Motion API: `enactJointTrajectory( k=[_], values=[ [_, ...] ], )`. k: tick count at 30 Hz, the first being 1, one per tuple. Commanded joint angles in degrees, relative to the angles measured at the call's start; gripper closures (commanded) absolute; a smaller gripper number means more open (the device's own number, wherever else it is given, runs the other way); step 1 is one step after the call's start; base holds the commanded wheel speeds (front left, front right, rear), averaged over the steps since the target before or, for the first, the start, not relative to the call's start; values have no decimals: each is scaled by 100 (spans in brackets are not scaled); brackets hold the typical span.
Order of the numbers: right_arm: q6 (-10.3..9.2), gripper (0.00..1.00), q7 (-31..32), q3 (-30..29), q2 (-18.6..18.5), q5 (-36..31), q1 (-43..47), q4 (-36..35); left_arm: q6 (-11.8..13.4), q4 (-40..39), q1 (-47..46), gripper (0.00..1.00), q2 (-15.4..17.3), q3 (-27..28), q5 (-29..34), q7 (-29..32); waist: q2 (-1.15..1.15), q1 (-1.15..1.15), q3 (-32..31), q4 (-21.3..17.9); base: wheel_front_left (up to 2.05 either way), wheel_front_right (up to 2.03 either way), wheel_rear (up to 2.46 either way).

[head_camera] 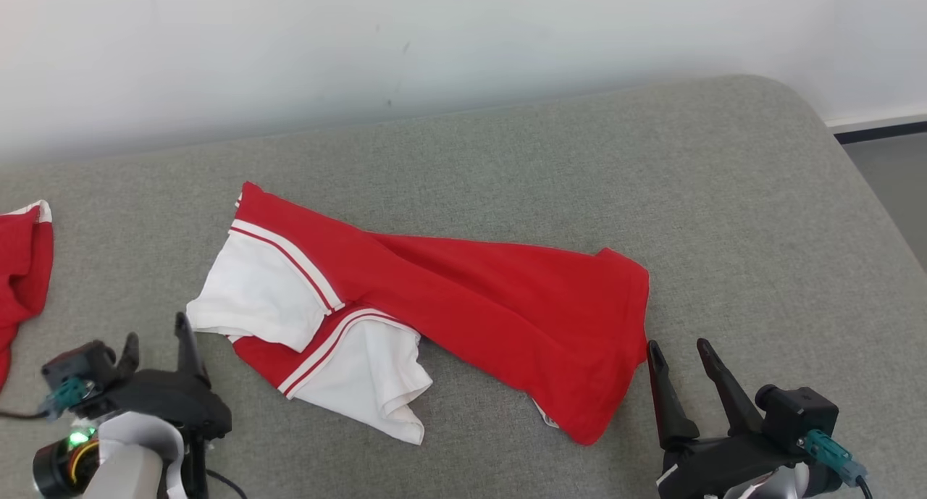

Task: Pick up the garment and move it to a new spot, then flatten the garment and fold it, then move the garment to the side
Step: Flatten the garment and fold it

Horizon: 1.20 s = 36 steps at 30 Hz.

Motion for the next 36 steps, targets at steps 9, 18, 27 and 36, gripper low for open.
enactJointTrajectory(
  k=[9, 18, 27, 36],
  values=[
    [20, 0, 47, 21, -2, -73, -41, -88, 89, 768, -588, 0, 136, -181, 94, 626, 0, 0, 254, -440, 0, 0, 0],
    [20, 0, 36, -65, -4, -68, -41, -159, 478, 1269, -778, 0, 415, -216, 226, 810, 0, 0, 444, -716, 0, 0, 0],
    [20, 0, 16, -109, -4, -30, -38, -158, 204, 1476, -748, 100, 376, -403, 234, 913, 0, 0, 450, -508, 0, 0, 0],
    [20, 0, 63, -132, -4, -115, 43, -145, 101, 889, -555, 100, 283, -283, 194, -163, 0, 0, 259, 81, 0, 0, 0]
  ],
)
